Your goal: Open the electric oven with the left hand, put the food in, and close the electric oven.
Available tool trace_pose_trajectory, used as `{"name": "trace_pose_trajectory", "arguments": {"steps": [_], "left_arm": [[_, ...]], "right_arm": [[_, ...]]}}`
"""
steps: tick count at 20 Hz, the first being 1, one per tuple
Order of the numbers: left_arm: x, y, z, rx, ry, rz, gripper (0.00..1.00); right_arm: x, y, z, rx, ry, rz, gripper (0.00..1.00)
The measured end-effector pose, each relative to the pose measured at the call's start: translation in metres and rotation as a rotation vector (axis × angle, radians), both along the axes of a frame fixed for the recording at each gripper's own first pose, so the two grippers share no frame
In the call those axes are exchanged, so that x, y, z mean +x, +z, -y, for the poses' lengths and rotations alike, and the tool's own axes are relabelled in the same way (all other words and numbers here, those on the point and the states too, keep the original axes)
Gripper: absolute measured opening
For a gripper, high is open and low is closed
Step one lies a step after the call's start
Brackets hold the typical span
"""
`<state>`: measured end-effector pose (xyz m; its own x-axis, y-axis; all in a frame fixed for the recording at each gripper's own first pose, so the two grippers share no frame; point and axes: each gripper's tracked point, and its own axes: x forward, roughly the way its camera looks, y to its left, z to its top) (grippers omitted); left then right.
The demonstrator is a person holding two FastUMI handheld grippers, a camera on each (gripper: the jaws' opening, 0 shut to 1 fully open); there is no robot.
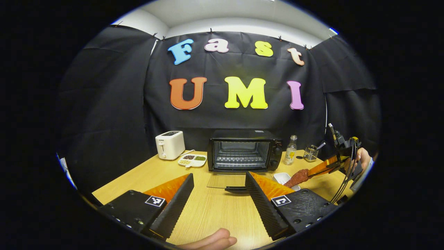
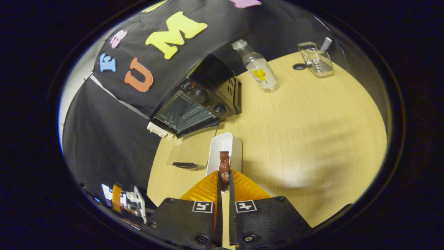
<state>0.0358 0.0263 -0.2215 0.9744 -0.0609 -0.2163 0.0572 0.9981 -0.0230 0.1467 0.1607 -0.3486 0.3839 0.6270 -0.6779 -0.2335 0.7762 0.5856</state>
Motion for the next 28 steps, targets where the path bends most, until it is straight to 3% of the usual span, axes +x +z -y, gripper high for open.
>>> {"name": "trace_pose_trajectory", "arguments": {"steps": [5, 10, 16, 19, 23, 28], "left_arm": [[-0.006, 0.008, -0.008, 0.026, -0.033, 0.033, 0.95], [-0.006, 0.003, -0.028, 0.029, -0.012, 0.015, 0.95], [-0.006, 0.009, -0.056, 0.045, 0.021, 0.033, 0.95], [-0.005, 0.008, -0.064, 0.051, 0.034, 0.031, 0.95], [-0.007, 0.012, -0.071, 0.056, 0.038, 0.022, 0.95], [-0.010, 0.018, -0.084, 0.085, 0.073, 0.029, 0.95]], "right_arm": [[-0.019, 0.050, -0.023, -0.209, 0.118, 0.279, 0.10], [-0.028, 0.081, -0.070, -0.331, 0.219, 0.507, 0.10], [0.011, 0.082, -0.131, -0.424, 0.171, 0.717, 0.10], [0.031, 0.074, -0.163, -0.412, 0.156, 0.755, 0.07], [0.055, 0.056, -0.203, -0.355, 0.118, 0.735, 0.10], [0.080, 0.037, -0.249, -0.204, 0.005, 0.622, 0.10]]}}
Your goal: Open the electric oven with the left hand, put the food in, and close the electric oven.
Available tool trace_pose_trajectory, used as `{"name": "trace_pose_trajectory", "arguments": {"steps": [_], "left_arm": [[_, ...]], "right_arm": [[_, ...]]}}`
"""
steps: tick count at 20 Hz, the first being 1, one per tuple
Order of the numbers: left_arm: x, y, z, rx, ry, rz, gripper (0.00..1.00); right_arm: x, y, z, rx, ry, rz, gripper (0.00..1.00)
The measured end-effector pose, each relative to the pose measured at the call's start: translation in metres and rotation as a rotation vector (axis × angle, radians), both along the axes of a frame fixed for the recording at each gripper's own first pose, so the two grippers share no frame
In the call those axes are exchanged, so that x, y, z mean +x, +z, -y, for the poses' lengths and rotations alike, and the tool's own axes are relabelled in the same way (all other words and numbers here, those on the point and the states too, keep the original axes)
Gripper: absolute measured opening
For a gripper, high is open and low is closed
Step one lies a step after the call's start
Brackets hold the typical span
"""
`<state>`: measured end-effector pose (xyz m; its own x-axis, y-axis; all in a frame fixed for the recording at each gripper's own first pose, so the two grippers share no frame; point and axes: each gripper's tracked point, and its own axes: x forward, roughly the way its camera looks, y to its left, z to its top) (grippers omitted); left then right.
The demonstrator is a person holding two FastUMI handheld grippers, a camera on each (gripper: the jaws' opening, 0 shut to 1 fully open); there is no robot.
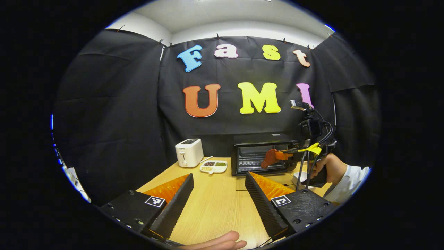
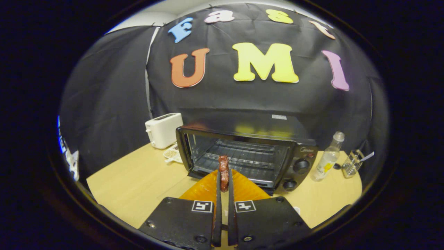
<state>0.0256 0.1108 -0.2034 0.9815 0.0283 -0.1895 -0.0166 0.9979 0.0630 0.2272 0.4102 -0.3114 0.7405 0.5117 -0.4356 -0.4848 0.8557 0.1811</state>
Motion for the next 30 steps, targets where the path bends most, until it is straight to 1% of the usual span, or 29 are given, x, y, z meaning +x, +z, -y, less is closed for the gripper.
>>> {"name": "trace_pose_trajectory", "arguments": {"steps": [3, 5, 6, 8, 10, 11, 13, 14, 16, 18, 19, 20, 21, 22, 23, 25, 28, 30], "left_arm": [[-0.004, 0.008, -0.018, 0.051, 0.042, 0.028, 0.95], [-0.004, 0.010, -0.027, 0.062, 0.077, 0.028, 0.95], [-0.004, 0.010, -0.032, 0.051, 0.095, 0.018, 0.95], [-0.009, 0.007, -0.030, 0.001, 0.095, 0.004, 0.95], [-0.010, 0.009, -0.032, -0.021, 0.102, 0.005, 0.95], [-0.011, 0.006, -0.035, -0.019, 0.104, 0.002, 0.95], [-0.012, 0.003, -0.037, -0.014, 0.108, -0.002, 0.95], [-0.011, 0.000, -0.036, -0.016, 0.104, -0.009, 0.95], [-0.010, -0.010, -0.034, -0.018, 0.098, -0.035, 0.95], [-0.012, -0.015, -0.038, -0.014, 0.109, -0.048, 0.95], [-0.009, -0.015, -0.038, -0.018, 0.111, -0.042, 0.95], [-0.010, -0.017, -0.038, -0.025, 0.110, -0.045, 0.95], [-0.011, -0.019, -0.035, -0.032, 0.106, -0.052, 0.95], [-0.011, -0.022, -0.035, -0.037, 0.102, -0.057, 0.95], [-0.011, -0.023, -0.032, -0.043, 0.093, -0.057, 0.95], [-0.014, -0.027, -0.022, -0.066, 0.056, -0.068, 0.95], [-0.015, -0.030, -0.020, -0.070, 0.040, -0.068, 0.95], [-0.015, -0.034, -0.023, -0.059, 0.047, -0.075, 0.95]], "right_arm": [[0.021, -0.001, -0.018, 0.174, -0.072, -0.080, 0.11], [0.038, -0.006, -0.028, 0.321, -0.144, -0.185, 0.10], [0.046, -0.010, -0.031, 0.395, -0.176, -0.239, 0.10], [0.064, -0.025, -0.033, 0.514, -0.231, -0.321, 0.10], [0.087, -0.038, -0.031, 0.590, -0.291, -0.345, 0.10], [0.100, -0.048, -0.029, 0.601, -0.324, -0.351, 0.10], [0.118, -0.055, -0.030, 0.656, -0.334, -0.329, 0.10], [0.119, -0.059, -0.028, 0.658, -0.341, -0.314, 0.11], [0.123, -0.066, -0.023, 0.621, -0.360, -0.283, 0.14], [0.120, -0.073, -0.019, 0.554, -0.360, -0.266, 0.19], [0.119, -0.077, -0.018, 0.520, -0.356, -0.260, 0.25], [0.117, -0.081, -0.016, 0.480, -0.363, -0.261, 0.28], [0.119, -0.084, -0.014, 0.446, -0.361, -0.246, 0.35], [0.114, -0.082, -0.016, 0.422, -0.327, -0.231, 0.46], [0.110, -0.081, -0.017, 0.387, -0.295, -0.221, 0.67], [0.099, -0.081, -0.016, 0.324, -0.262, -0.199, 0.89], [0.085, -0.069, -0.012, 0.320, -0.219, -0.160, 0.89], [0.074, -0.062, -0.006, 0.291, -0.206, -0.138, 0.94]]}}
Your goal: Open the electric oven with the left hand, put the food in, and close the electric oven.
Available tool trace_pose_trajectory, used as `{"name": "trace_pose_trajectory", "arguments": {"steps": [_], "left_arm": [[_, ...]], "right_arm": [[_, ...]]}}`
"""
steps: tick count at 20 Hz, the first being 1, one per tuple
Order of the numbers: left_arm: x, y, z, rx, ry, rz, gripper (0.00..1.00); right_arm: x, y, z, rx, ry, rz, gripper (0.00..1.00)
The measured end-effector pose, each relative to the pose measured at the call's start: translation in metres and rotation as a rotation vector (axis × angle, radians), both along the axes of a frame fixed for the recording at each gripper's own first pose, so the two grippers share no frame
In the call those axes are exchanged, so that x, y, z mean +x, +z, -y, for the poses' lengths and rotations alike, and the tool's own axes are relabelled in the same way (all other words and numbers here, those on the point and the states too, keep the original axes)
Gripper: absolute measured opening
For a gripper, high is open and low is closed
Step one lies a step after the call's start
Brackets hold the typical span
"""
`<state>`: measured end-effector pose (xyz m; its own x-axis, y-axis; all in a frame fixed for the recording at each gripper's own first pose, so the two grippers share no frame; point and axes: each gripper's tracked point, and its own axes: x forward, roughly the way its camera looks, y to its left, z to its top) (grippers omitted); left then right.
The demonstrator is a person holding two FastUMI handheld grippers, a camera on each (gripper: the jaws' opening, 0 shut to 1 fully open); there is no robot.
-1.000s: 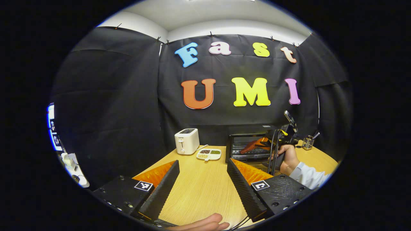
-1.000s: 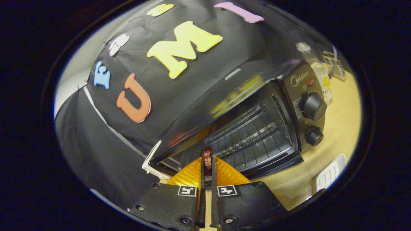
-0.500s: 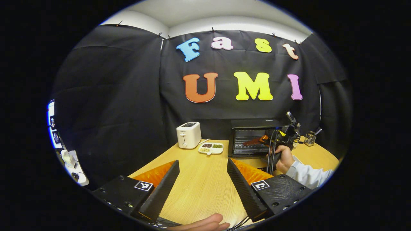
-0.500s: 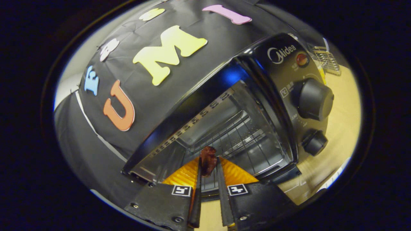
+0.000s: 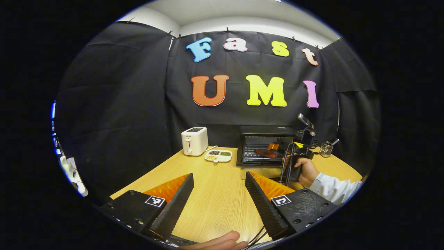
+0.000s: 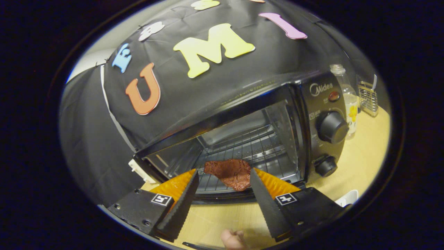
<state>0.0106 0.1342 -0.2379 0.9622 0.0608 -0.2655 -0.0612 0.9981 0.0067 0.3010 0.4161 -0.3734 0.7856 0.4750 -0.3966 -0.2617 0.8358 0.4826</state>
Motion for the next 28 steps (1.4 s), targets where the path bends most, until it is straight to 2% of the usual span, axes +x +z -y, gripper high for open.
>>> {"name": "trace_pose_trajectory", "arguments": {"steps": [4, 7, 10, 14, 17, 19, 20, 21, 22, 23, 24, 25, 26, 27, 28], "left_arm": [[0.002, -0.014, 0.004, 0.000, -0.007, -0.026, 0.95], [0.006, -0.025, 0.006, 0.013, -0.016, -0.040, 0.95], [0.013, -0.035, 0.011, 0.029, -0.027, -0.056, 0.95], [0.020, -0.049, 0.021, 0.021, -0.044, -0.090, 0.96], [0.028, -0.062, 0.030, 0.012, -0.066, -0.111, 0.96], [0.034, -0.072, 0.036, 0.004, -0.081, -0.125, 0.95], [0.038, -0.076, 0.040, -0.002, -0.089, -0.134, 0.96], [0.041, -0.083, 0.046, -0.009, -0.096, -0.146, 0.96], [0.045, -0.087, 0.053, -0.015, -0.108, -0.155, 0.95], [0.049, -0.091, 0.062, -0.021, -0.127, -0.166, 0.96], [0.054, -0.097, 0.070, -0.019, -0.147, -0.176, 0.96], [0.059, -0.101, 0.077, -0.011, -0.166, -0.184, 0.95], [0.066, -0.105, 0.084, -0.005, -0.176, -0.191, 0.95], [0.071, -0.111, 0.089, -0.004, -0.185, -0.206, 0.95], [0.074, -0.117, 0.097, -0.007, -0.199, -0.225, 0.95]], "right_arm": [[-0.030, 0.014, 0.014, -0.023, 0.023, 0.019, 0.96], [-0.052, 0.029, 0.024, -0.062, 0.079, 0.051, 0.96], [-0.072, 0.057, 0.044, -0.095, 0.115, 0.130, 0.96], [-0.087, 0.102, 0.091, -0.169, 0.054, 0.289, 0.96], [-0.098, 0.142, 0.123, -0.157, 0.021, 0.387, 0.99], [-0.105, 0.159, 0.141, -0.161, 0.019, 0.409, 1.00], [-0.107, 0.167, 0.152, -0.160, 0.007, 0.412, 0.96], [-0.109, 0.177, 0.163, -0.157, -0.008, 0.416, 1.00], [-0.112, 0.187, 0.175, -0.162, -0.028, 0.422, 0.96], [-0.114, 0.199, 0.187, -0.164, -0.049, 0.441, 1.00], [-0.115, 0.208, 0.199, -0.178, -0.067, 0.455, 0.96], [-0.118, 0.217, 0.213, -0.196, -0.088, 0.471, 1.00], [-0.120, 0.224, 0.226, -0.210, -0.110, 0.484, 0.96], [-0.123, 0.233, 0.237, -0.217, -0.126, 0.494, 0.96], [-0.126, 0.240, 0.246, -0.223, -0.139, 0.499, 1.00]]}}
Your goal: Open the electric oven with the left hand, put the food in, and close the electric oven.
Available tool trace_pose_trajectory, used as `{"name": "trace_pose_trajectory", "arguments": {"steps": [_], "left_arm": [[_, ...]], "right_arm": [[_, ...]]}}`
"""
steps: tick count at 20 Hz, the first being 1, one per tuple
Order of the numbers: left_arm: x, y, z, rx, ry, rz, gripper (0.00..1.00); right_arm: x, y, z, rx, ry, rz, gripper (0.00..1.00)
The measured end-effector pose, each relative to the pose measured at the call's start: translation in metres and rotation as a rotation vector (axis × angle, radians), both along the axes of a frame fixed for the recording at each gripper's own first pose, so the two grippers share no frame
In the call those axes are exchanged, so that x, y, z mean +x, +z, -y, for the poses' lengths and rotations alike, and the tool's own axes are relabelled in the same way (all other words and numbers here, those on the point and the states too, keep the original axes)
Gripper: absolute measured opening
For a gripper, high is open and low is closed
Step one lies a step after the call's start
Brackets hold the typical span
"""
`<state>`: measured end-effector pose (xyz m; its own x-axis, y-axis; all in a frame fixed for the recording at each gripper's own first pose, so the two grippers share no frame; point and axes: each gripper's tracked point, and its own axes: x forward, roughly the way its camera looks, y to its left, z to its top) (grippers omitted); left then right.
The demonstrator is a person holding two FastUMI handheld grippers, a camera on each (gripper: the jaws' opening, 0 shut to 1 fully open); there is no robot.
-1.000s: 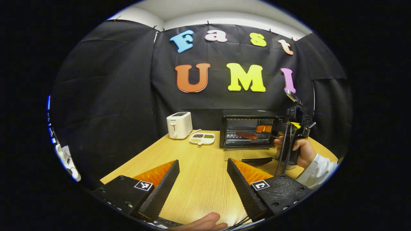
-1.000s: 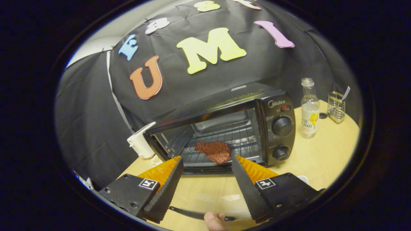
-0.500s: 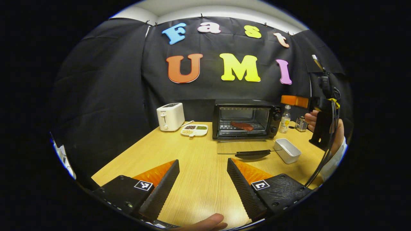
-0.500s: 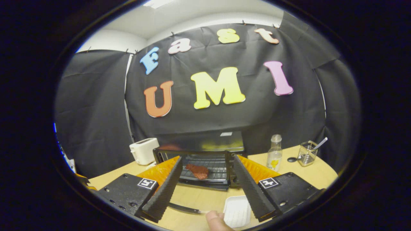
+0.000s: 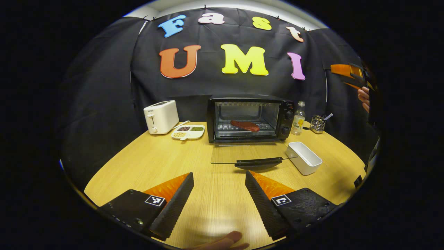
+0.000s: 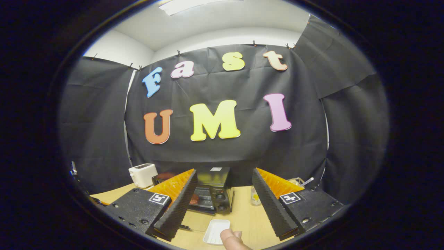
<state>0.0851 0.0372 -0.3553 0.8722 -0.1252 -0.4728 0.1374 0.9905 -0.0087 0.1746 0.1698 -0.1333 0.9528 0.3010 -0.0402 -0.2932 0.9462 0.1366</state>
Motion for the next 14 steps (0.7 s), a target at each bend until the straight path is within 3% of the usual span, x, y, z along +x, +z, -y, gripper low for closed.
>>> {"name": "trace_pose_trajectory", "arguments": {"steps": [3, 5, 7, 14], "left_arm": [[0.012, -0.016, 0.027, -0.014, -0.043, -0.031, 0.96], [0.020, -0.024, 0.045, -0.015, -0.071, -0.049, 0.96], [0.027, -0.034, 0.060, -0.018, -0.098, -0.069, 0.96], [0.048, -0.062, 0.095, -0.035, -0.124, -0.135, 0.96]], "right_arm": [[-0.009, 0.014, 0.032, 0.004, -0.044, -0.002, 0.96], [-0.017, 0.020, 0.050, 0.004, -0.067, 0.000, 1.00], [-0.022, 0.021, 0.064, -0.001, -0.091, 0.007, 0.96], [-0.039, 0.017, 0.085, -0.008, -0.116, 0.005, 1.00]]}}
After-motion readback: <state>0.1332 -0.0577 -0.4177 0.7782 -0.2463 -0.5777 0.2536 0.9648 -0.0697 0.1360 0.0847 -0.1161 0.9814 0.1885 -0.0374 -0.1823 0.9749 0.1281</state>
